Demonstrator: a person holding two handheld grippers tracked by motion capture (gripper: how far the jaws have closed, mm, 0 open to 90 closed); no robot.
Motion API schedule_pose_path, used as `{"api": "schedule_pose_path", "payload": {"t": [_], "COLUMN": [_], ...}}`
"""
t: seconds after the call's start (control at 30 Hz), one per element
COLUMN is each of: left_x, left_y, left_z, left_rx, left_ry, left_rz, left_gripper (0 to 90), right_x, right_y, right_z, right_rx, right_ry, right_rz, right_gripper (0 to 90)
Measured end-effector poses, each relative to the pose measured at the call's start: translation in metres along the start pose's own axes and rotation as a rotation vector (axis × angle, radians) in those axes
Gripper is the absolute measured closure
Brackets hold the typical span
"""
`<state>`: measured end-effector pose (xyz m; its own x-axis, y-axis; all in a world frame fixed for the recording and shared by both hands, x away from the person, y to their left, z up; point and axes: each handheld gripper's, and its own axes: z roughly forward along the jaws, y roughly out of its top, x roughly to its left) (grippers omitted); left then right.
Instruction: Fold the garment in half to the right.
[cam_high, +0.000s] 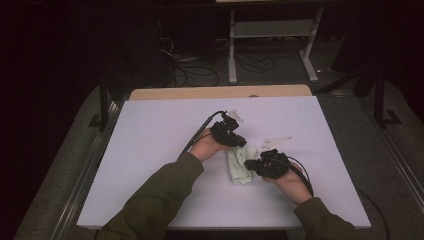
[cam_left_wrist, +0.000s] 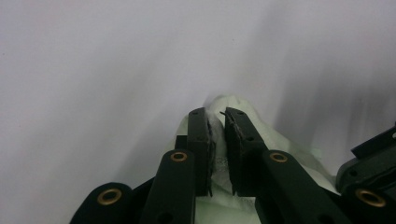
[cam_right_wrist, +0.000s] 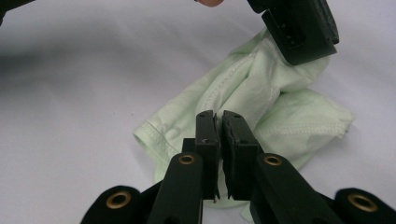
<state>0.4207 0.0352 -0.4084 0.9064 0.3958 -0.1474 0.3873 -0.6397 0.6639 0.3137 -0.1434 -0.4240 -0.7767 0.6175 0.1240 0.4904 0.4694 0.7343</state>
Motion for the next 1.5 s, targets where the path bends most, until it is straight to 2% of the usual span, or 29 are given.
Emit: {"api": "schedule_pose_path", "payload": {"t": [0.67, 0.97, 1.27, 1.4, 1.5], "left_x": [-0.006, -0.007, -0.008, -0.007, -0.008], "left_y": [0.015, 0.024, 0.034, 0.037, 0.039], "left_z": [0.022, 0.032, 0.046, 0.050, 0.048], "left_rx": [0.005, 0.001, 0.000, -0.006, -0.028], "left_ry": [-0.017, -0.039, -0.064, -0.069, -0.067], "left_rz": [0.010, 0.016, 0.009, 0.008, 0.000], "left_gripper": [81.5, 81.5, 81.1, 77.5, 72.9], "right_x": [-0.015, -0.018, -0.014, -0.014, -0.015], "right_y": [-0.014, -0.018, -0.025, -0.025, -0.026], "right_z": [-0.014, -0.021, -0.028, -0.032, -0.034], "right_rx": [0.007, -0.010, -0.016, -0.029, -0.034], "right_ry": [-0.040, -0.052, -0.026, -0.018, -0.018], "right_rz": [0.038, 0.061, 0.070, 0.074, 0.073], "right_gripper": [83.9, 84.3, 88.2, 88.9, 88.9]}}
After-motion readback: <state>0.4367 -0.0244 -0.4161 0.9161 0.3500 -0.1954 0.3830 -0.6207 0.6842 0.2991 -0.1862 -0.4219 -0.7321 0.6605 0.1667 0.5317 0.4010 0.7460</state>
